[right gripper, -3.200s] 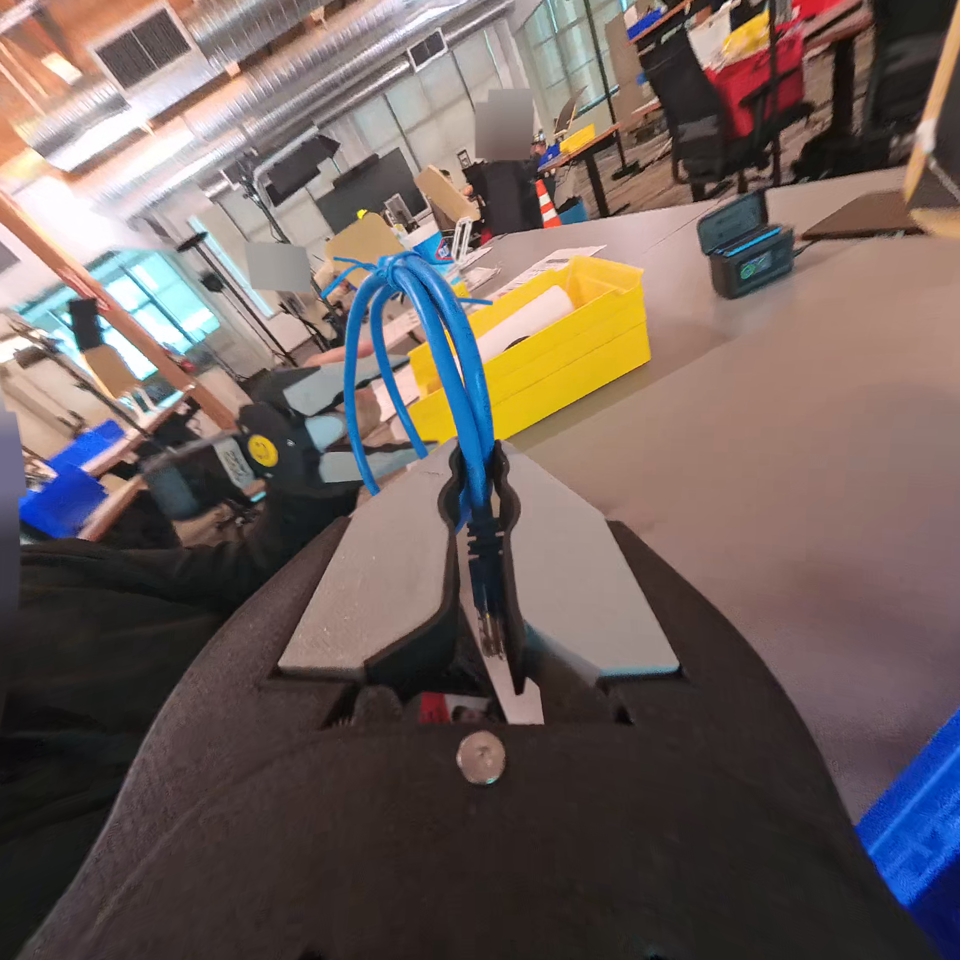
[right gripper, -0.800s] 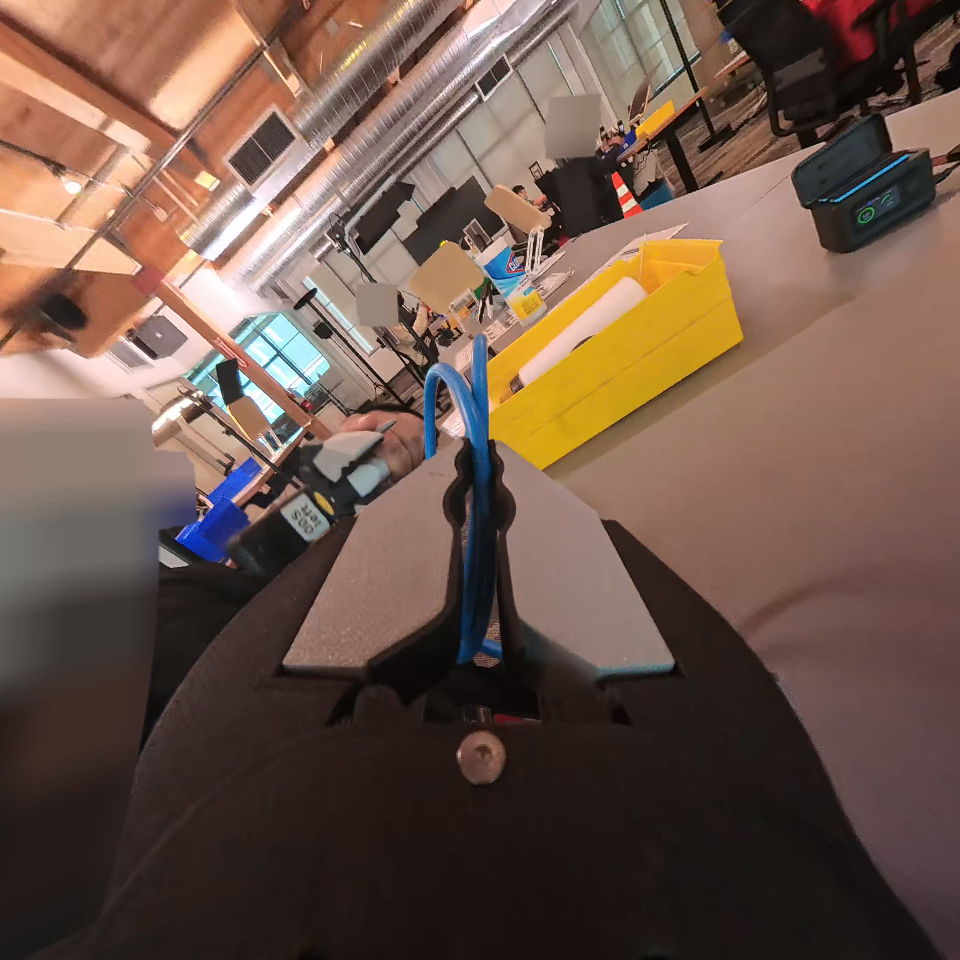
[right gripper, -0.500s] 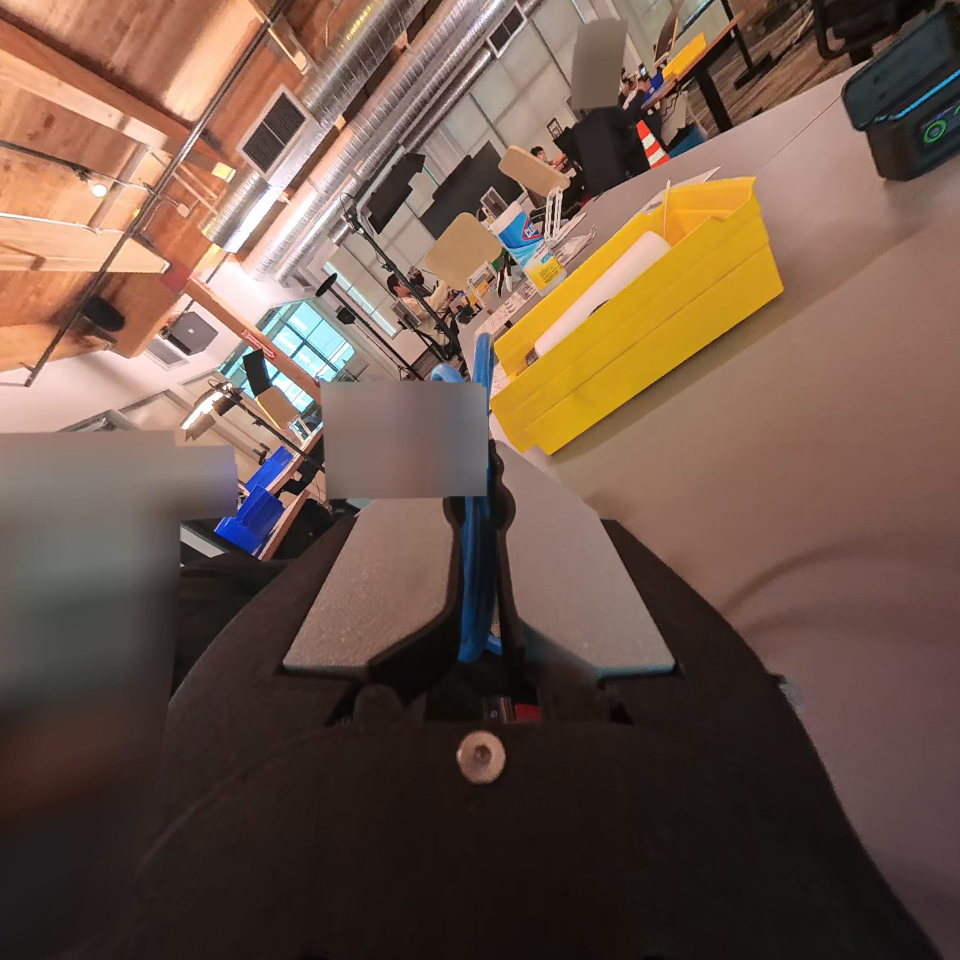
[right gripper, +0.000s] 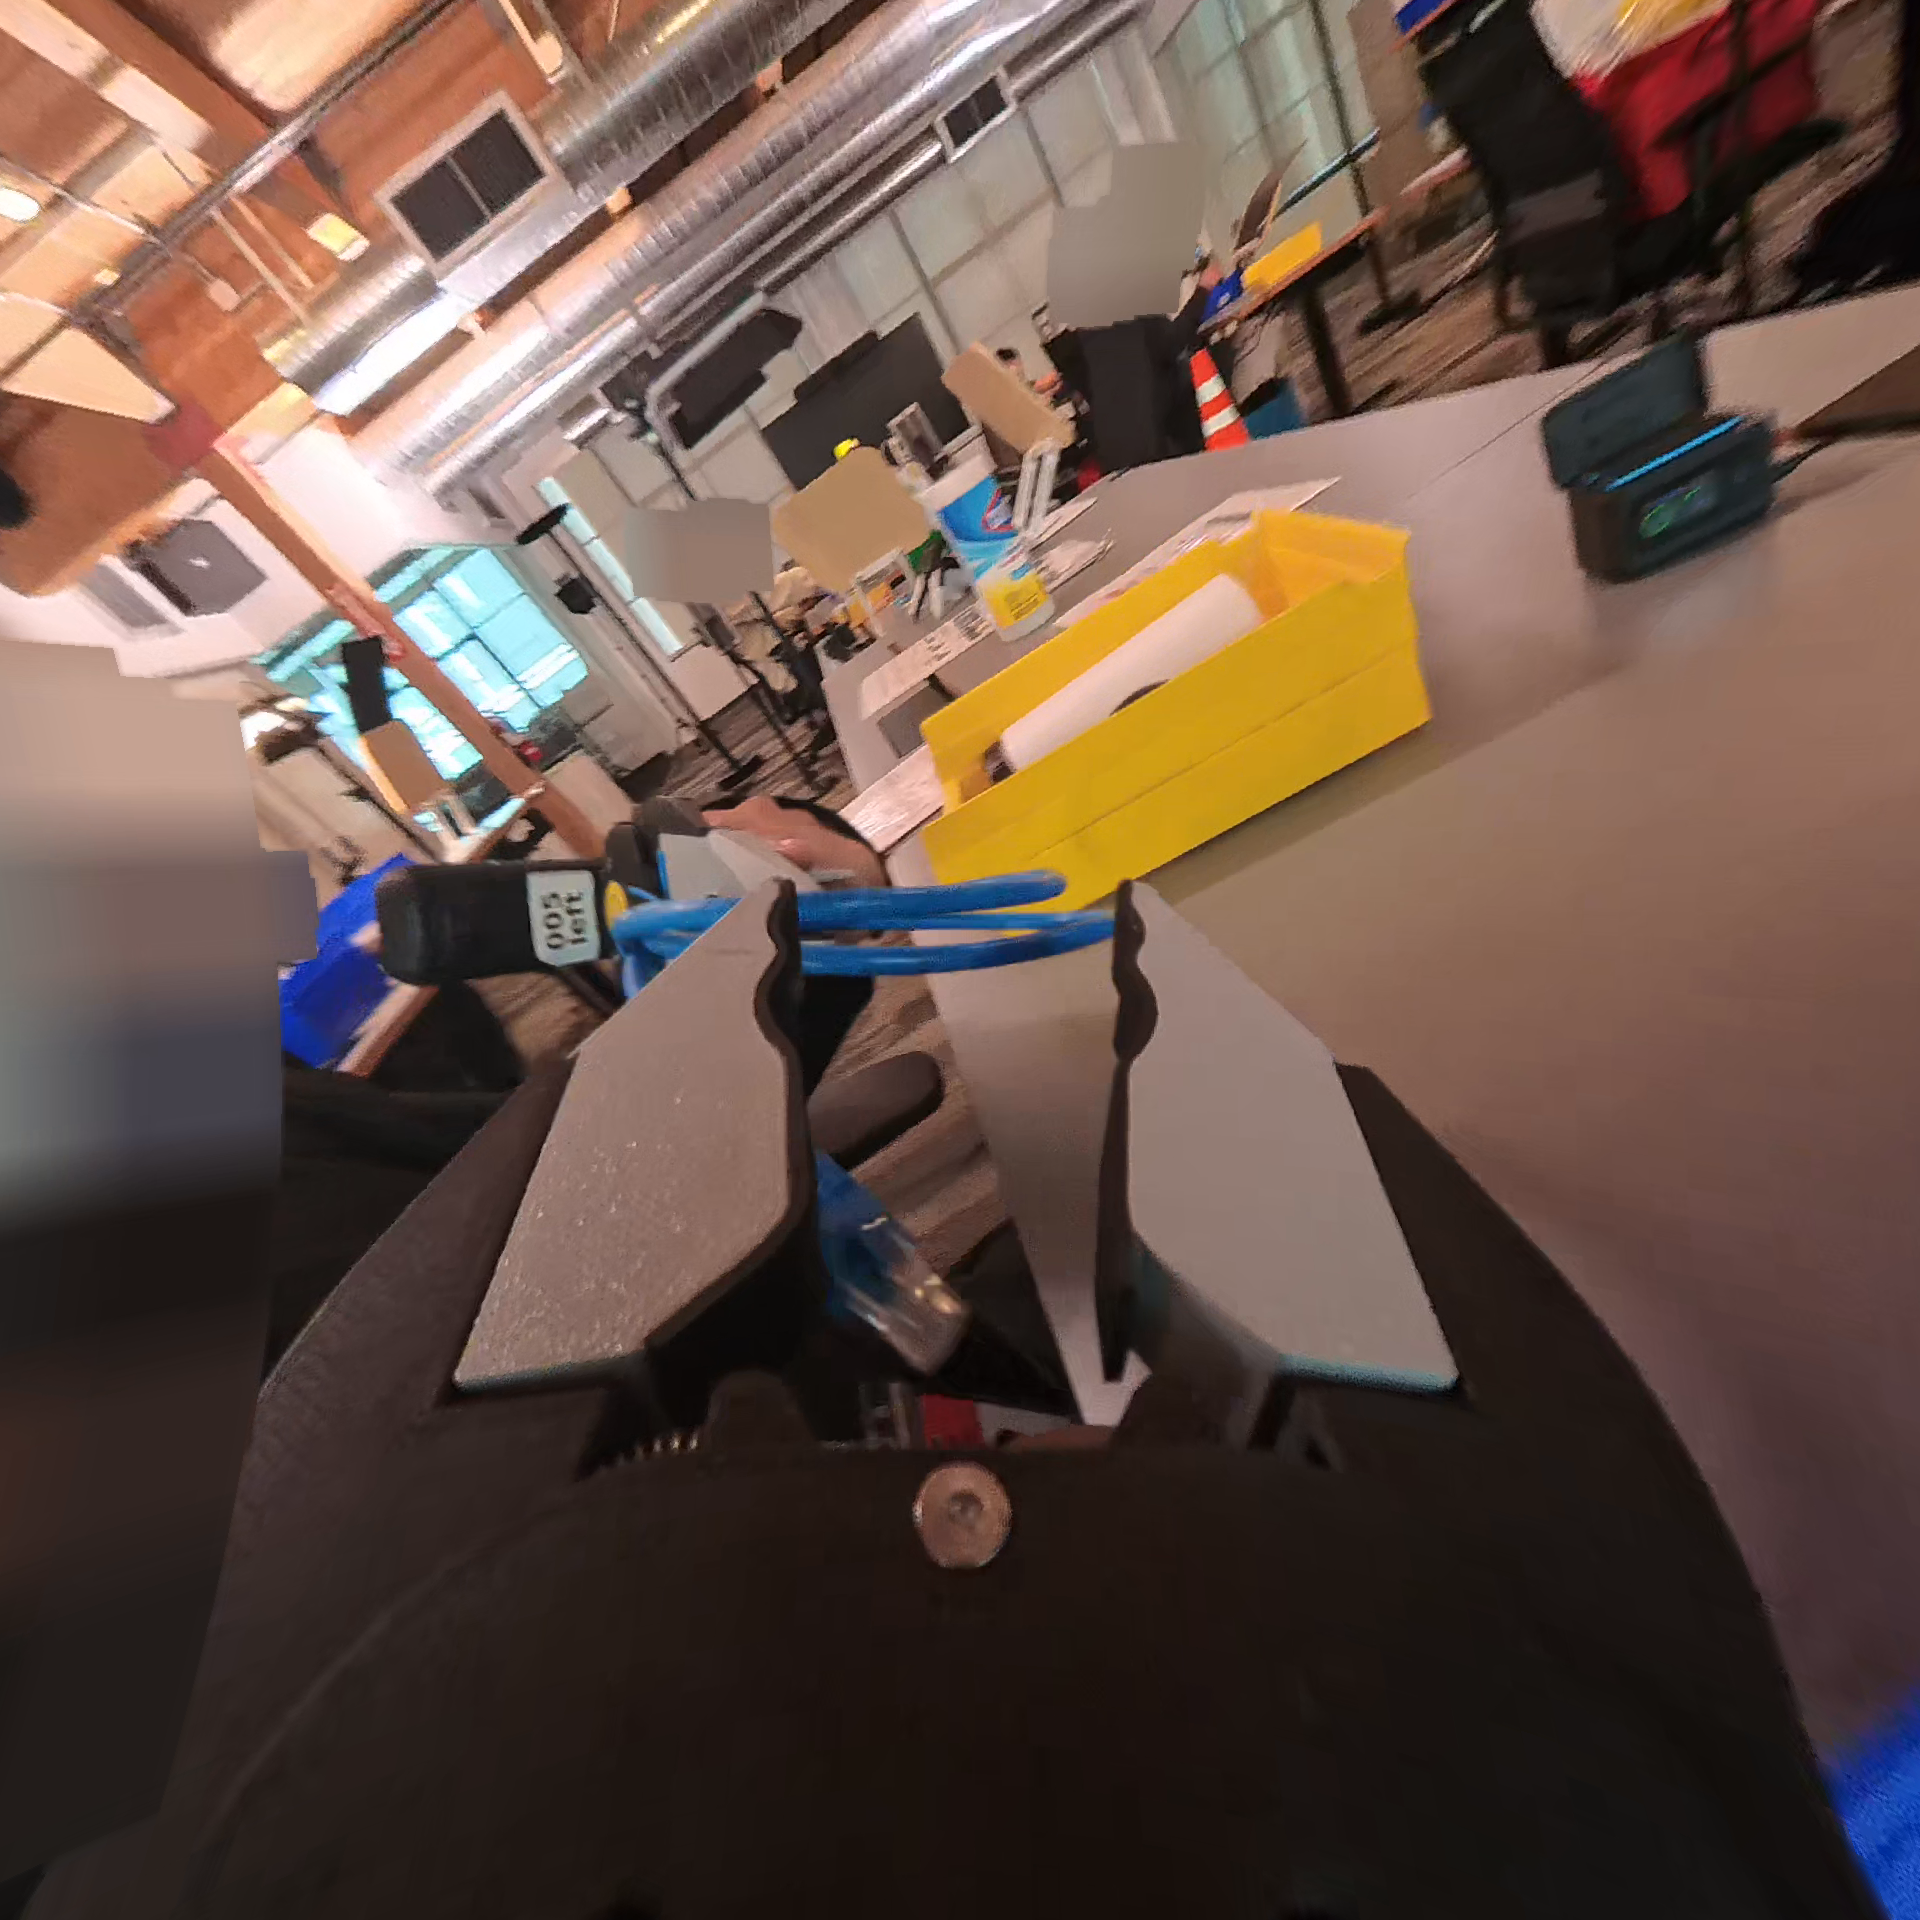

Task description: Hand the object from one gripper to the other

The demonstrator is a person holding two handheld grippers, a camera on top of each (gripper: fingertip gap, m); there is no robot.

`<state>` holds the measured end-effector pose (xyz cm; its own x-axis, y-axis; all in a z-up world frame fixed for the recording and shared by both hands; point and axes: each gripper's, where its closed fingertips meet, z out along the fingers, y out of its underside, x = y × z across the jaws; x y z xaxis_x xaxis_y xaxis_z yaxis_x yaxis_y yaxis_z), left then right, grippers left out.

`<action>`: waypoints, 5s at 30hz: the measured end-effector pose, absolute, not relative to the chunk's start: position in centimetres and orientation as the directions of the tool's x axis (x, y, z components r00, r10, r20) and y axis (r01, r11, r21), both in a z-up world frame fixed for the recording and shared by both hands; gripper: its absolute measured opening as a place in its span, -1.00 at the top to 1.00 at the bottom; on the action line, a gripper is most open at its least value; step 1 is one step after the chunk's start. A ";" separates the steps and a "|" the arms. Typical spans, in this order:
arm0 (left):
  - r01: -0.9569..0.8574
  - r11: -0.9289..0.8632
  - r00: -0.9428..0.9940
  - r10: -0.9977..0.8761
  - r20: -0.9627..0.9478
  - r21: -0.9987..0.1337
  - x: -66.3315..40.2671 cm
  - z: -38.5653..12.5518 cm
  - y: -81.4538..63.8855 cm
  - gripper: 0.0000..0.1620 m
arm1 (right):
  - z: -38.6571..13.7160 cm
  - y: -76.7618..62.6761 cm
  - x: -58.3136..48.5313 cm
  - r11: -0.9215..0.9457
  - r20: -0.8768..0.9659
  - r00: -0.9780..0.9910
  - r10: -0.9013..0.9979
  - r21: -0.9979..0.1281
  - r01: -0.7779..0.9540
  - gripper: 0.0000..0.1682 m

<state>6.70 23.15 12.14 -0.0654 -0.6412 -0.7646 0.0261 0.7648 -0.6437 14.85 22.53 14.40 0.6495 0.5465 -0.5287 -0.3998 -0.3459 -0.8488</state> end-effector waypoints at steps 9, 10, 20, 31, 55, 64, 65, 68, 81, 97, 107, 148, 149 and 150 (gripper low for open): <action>0.004 0.312 -0.275 -0.913 -0.301 -0.950 6.5 12.4 23.6 0.96 | 17.1 19.3 15.1 -0.136 -0.228 0.740 0.632 -0.973 -0.184 0.08; -0.008 0.272 -0.286 -0.923 -0.259 -0.962 6.6 12.4 23.8 0.96 | 17.2 18.9 14.4 -0.116 -0.191 0.729 0.657 -0.982 -0.152 0.05; -0.190 0.050 -0.532 -0.845 0.060 -0.981 5.3 10.5 20.5 0.97 | 15.3 18.1 11.4 -0.078 0.036 0.726 0.687 -0.989 0.123 0.05; -0.206 0.055 -0.527 -0.847 0.064 -0.977 5.8 9.9 20.1 0.97 | 8.9 19.8 7.1 -0.259 -0.007 0.644 0.765 -0.919 0.299 0.77; -0.104 0.204 -0.184 -0.966 -0.182 -0.974 4.4 13.3 26.4 0.50 | 29.0 4.5 30.3 0.375 0.172 0.894 -0.413 -0.863 0.339 0.84; -0.107 0.196 -0.143 -0.973 -0.180 -0.975 4.7 13.2 27.5 0.51 | 29.5 0.4 34.2 0.195 0.212 0.630 -0.748 -0.836 0.512 0.84; -0.112 0.198 -0.139 -0.973 -0.182 -0.974 4.7 13.1 27.6 0.51 | 29.2 1.0 34.2 0.197 0.210 0.650 -0.730 -0.846 0.495 0.84; -0.119 0.210 -0.130 -0.972 -0.194 -0.971 4.7 12.8 28.0 0.51 | 28.2 3.2 34.6 0.201 0.193 0.719 -0.668 -0.883 0.424 0.84; -0.117 0.135 -0.092 -0.988 -0.125 -0.984 4.3 13.1 30.2 0.51 | 31.2 0.4 32.4 0.349 0.145 0.632 -0.761 -0.730 0.587 0.84; -0.157 0.194 -0.093 -0.979 -0.181 -0.968 4.9 12.0 29.1 0.50 | 17.7 15.6 41.8 -0.025 0.023 0.878 -0.477 -1.000 0.012 0.54; -0.128 0.203 0.023 -0.978 -0.208 -0.971 3.0 13.8 32.1 0.50 | 18.5 14.4 37.7 -0.108 0.086 0.927 -0.364 -0.993 0.049 0.52; -0.050 0.080 0.757 -0.647 -0.090 -0.996 -9.8 16.5 51.3 0.47 | 0.8 32.5 15.1 -0.328 0.094 0.970 0.222 -0.930 0.166 0.29; -0.078 0.082 0.757 -0.644 -0.113 -0.994 -9.5 16.4 51.5 0.48 | 0.8 32.5 15.1 -0.328 0.093 0.970 0.223 -0.930 0.165 0.29; -0.106 0.068 0.735 -0.666 -0.124 -0.992 -8.8 16.1 51.7 0.48 | 0.8 32.5 15.1 -0.329 0.094 0.970 0.223 -0.929 0.166 0.29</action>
